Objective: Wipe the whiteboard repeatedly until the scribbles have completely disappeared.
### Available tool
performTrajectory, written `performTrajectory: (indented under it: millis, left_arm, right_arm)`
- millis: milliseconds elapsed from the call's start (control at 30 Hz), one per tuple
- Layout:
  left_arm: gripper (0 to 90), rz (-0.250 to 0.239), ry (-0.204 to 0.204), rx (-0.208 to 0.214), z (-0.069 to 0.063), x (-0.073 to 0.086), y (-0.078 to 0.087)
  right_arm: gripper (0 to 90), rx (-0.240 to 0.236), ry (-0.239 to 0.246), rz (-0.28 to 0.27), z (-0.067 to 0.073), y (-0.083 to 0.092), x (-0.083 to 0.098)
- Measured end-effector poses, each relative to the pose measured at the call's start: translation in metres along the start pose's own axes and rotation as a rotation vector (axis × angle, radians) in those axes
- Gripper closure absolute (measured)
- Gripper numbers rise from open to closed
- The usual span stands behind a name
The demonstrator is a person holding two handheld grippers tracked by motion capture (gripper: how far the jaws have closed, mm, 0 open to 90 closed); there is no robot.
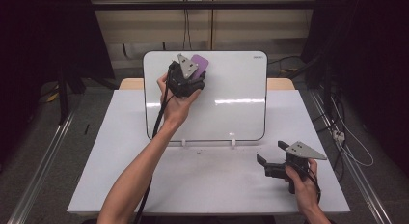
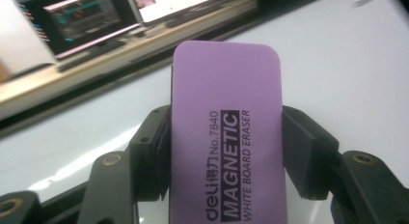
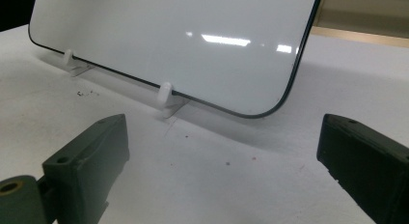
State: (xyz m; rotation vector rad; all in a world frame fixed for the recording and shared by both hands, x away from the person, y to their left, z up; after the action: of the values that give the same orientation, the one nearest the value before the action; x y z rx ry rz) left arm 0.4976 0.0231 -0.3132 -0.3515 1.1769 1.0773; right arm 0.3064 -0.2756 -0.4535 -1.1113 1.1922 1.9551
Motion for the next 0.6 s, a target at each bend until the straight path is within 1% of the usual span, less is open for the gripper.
performTrajectory:
  millis: [133, 200, 233, 300, 433, 467, 500, 533, 567, 600]
  left_arm:
    - [41.1, -0.039, 0.066, 0.053, 0.000, 0.008, 0.016]
    - [41.1, -0.047, 0.079, 0.071, 0.000, 0.013, 0.023]
    - [41.1, -0.056, 0.098, 0.088, 0.000, 0.016, 0.027]
    - [41.1, -0.066, 0.128, 0.103, 0.000, 0.022, 0.033]
    - [41.0, -0.076, 0.153, 0.123, 0.000, 0.033, 0.044]
    - [41.0, -0.082, 0.145, 0.120, 0.000, 0.036, 0.048]
    - [41.1, -0.084, 0.128, 0.104, -0.001, 0.038, 0.052]
    - [41.1, -0.083, 0.122, 0.109, -0.002, 0.040, 0.055]
    - [41.1, -0.089, 0.140, 0.120, -0.002, 0.042, 0.057]
    - [41.1, -0.091, 0.156, 0.127, -0.003, 0.045, 0.060]
  right_arm:
    - [4.1, -0.007, -0.001, -0.009, 0.005, 0.000, -0.002]
    - [4.0, -0.020, 0.004, -0.011, 0.008, -0.001, -0.002]
    - [4.1, -0.022, 0.007, -0.011, 0.009, -0.002, -0.002]
    - [4.2, -0.033, 0.006, -0.013, 0.012, -0.004, -0.002]
    - [4.5, -0.054, -0.010, -0.012, 0.018, -0.006, -0.001]
    - [4.9, -0.054, -0.011, -0.014, 0.019, -0.007, -0.001]
    - [6.0, -0.056, -0.015, -0.015, 0.021, -0.007, -0.001]
    - [6.7, -0.063, -0.016, -0.014, 0.023, -0.008, 0.000]
    - [6.7, -0.066, -0.010, -0.018, 0.024, -0.008, 0.000]
    - [6.7, -0.058, 0.002, -0.022, 0.026, -0.009, 0.000]
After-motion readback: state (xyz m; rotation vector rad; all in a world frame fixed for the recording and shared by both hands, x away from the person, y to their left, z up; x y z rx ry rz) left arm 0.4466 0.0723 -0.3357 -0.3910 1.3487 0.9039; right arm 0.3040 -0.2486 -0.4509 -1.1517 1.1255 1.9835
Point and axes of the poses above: each handheld gripper's, and its own axes: y roughly backward along the jaws, x roughly out of its underside, z roughly to its left, the point moved 2 cm from there along -y, roughly forward along the jaws, and after that the axes turned 11 degrees about -y, right-handed, at the moved point
